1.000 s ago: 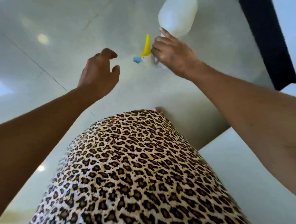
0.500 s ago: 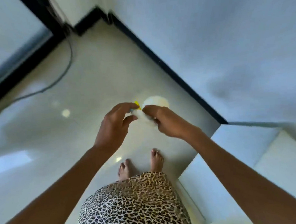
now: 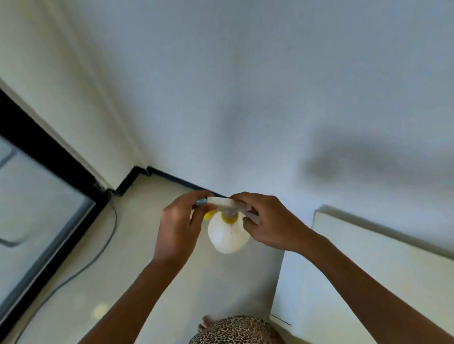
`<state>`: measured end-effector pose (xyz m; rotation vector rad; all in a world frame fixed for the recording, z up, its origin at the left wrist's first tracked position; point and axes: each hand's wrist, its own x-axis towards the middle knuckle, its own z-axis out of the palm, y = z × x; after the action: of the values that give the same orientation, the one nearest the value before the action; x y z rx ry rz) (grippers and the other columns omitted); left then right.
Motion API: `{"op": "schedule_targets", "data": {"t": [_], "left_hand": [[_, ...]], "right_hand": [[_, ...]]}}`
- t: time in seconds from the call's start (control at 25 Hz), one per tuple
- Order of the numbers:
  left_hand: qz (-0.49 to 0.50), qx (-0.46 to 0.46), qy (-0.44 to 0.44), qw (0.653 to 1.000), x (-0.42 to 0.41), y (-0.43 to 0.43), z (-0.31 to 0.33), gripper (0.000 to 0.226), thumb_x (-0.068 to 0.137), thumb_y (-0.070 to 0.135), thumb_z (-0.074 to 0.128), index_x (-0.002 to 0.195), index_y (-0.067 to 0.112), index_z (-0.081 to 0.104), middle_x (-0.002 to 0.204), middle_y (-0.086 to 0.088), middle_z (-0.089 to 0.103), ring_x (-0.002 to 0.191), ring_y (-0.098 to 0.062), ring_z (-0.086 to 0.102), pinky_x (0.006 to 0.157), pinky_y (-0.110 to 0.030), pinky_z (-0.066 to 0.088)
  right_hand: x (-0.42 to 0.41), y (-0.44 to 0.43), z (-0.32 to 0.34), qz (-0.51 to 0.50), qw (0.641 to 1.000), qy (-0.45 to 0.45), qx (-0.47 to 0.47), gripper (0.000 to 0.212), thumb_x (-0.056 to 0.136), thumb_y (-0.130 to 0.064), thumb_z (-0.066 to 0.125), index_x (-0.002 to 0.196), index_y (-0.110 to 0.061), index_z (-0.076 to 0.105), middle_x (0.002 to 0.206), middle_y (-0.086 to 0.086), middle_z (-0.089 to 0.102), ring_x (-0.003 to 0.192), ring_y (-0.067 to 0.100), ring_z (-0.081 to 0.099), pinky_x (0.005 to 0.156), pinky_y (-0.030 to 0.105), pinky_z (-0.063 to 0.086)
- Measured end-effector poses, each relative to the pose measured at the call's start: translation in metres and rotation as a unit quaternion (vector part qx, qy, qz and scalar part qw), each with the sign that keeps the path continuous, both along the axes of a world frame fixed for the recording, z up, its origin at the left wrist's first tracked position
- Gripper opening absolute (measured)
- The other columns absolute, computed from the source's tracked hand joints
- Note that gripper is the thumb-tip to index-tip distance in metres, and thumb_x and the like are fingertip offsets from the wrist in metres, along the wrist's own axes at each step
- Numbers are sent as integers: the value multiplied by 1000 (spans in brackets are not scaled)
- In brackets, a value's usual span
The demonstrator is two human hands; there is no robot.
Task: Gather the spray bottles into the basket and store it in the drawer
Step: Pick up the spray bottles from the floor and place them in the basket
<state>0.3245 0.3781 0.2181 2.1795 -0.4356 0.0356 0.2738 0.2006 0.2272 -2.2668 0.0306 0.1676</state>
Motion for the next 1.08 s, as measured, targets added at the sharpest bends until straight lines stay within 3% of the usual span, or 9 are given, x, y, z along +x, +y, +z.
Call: {"op": "schedule_targets", "data": {"t": [0.08,0.24,0.52,0.8,1.08], "left_hand": [[-22,-8,-12,1000,-14,-21,24,15,82,12,65,97,13,68,93,1,71,81,-13,63,66,-2,39],[-61,-40,-25,997,-63,-67,58,17,83,8,63,99,11,68,90,6,64,77,-11,61,62,3,38],[-161,-59,-65,983,-222,-154,88,17,82,9,65,97,13,68,90,12,62,81,-12,60,72,-19,46],[-269,-74,-41,960,-348,-266,98,19,79,10,68,97,14,69,90,11,64,81,-9,58,74,-7,38],[-379,-91,6,921,-403,-410,89,19,75,12,71,94,13,71,89,10,67,81,-6,61,76,0,41]], "right_hand": [[-25,-13,27,-37,999,-40,4,29,84,-15,62,113,-19,59,103,-9,65,92,4,56,83,21,47],[-85,-47,63,-106,990,-87,-36,18,90,-19,57,107,-14,62,104,5,69,94,21,61,83,33,49],[-277,-112,92,-217,968,-112,-61,12,92,-14,52,100,-15,61,95,5,68,88,21,60,78,36,49],[-430,-192,98,-356,924,-107,-85,15,90,-11,50,99,-16,62,98,2,68,83,15,57,71,23,43],[-499,-305,94,-443,883,-79,-136,25,86,-15,62,110,-13,60,108,9,68,97,24,62,85,36,52]]}}
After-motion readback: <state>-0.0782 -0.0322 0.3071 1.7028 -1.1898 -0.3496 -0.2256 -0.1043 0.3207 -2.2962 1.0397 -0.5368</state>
